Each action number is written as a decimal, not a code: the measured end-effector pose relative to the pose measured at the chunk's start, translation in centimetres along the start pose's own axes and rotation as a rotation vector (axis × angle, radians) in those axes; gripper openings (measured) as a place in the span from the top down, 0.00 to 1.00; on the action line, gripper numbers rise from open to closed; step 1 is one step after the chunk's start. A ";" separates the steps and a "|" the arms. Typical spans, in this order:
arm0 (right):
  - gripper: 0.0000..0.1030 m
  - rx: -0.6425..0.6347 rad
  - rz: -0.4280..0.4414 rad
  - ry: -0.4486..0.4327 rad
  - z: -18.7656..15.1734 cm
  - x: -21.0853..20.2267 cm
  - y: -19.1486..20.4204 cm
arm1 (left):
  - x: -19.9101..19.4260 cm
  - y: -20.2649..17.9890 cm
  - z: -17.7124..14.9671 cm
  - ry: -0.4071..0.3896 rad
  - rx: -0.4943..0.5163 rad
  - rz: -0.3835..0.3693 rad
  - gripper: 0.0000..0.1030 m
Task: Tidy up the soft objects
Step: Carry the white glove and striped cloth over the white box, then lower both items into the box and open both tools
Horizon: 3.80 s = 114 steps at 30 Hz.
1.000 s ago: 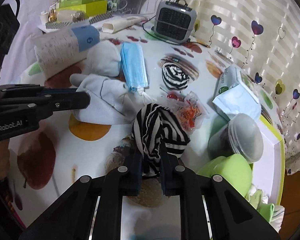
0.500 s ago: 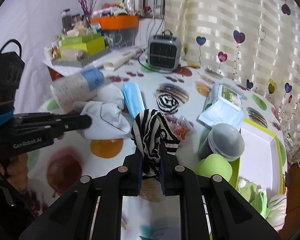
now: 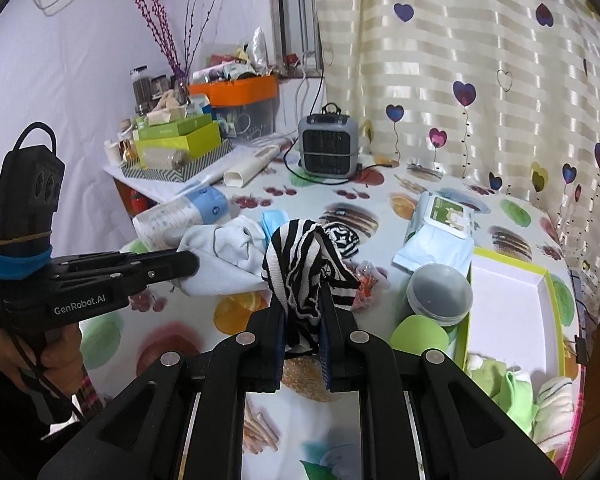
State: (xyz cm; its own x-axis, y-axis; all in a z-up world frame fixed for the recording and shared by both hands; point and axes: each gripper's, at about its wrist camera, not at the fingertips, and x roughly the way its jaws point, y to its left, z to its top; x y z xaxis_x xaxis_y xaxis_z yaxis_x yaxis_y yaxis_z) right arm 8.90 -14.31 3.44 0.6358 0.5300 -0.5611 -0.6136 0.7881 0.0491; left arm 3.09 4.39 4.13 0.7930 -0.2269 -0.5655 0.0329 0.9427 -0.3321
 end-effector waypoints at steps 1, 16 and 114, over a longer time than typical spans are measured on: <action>0.86 0.001 -0.001 -0.004 0.0 -0.2 0.0 | -0.1 -0.2 0.0 -0.003 0.004 -0.002 0.88; 0.86 0.024 -0.001 -0.043 -0.4 -2.4 -0.6 | -1.0 -2.7 0.3 -0.017 0.044 -0.033 0.88; 0.58 0.375 -0.326 0.026 -5.7 -3.3 -19.8 | 16.2 -20.2 2.7 0.195 0.326 -0.226 0.78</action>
State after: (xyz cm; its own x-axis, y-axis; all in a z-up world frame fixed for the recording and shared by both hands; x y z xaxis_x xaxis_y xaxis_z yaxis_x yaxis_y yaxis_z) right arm 16.29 -33.45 -0.43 0.7519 0.2332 -0.6167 -0.1712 0.9723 0.1589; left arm 16.88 -17.66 3.74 0.6149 -0.4491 -0.6483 0.4079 0.8846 -0.2259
